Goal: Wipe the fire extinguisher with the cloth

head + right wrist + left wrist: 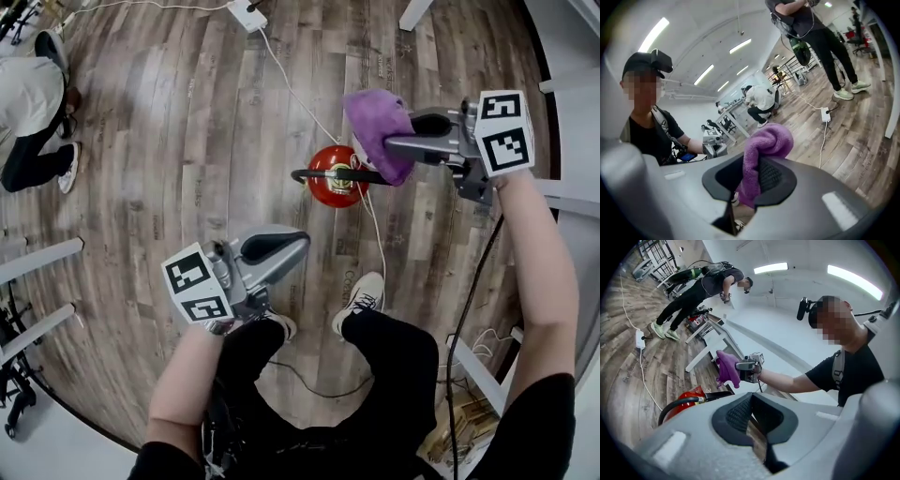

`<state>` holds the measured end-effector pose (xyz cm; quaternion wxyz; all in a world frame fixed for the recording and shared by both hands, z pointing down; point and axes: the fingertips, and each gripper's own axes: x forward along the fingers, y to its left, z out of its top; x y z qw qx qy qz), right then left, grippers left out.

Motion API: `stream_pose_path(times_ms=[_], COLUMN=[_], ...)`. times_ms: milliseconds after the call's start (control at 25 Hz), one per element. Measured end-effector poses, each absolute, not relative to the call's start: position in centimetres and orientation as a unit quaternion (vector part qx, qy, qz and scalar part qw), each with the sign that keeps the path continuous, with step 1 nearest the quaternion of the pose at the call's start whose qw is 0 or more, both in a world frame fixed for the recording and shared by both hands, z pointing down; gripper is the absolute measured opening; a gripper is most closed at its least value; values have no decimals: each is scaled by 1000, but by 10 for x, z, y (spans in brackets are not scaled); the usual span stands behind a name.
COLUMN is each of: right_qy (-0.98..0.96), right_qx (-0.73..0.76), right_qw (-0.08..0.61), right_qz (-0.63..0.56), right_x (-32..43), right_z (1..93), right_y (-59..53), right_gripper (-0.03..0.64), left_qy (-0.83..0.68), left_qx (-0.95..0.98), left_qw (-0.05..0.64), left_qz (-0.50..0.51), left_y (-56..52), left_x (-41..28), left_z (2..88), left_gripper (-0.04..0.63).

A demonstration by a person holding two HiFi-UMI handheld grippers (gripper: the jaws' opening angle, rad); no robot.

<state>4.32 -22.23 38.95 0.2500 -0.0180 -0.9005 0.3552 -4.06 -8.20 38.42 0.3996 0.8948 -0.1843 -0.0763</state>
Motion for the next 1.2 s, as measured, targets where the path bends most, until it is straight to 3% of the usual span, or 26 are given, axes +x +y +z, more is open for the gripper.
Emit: stream_pose_path(times_ms=[320,640,1200], right_qy=[-900,-884,-876], right_qx=[-81,-148,-101], right_qw=[294,290,91], right_qz=[311,334,464], right_x=[33,37,58], right_z=[466,519,616], right_y=[-234,-225,-236], right_gripper=[66,65,64], left_qy=[-137,-115,-137], left_qx=[928,942,938], left_qw=[333,302,302], left_qz=[-99,-92,-100], left_y=[-74,-82,-100], left_x=[-32,-31,-38], left_z=[449,487,500], left_gripper=[-4,-3,-3])
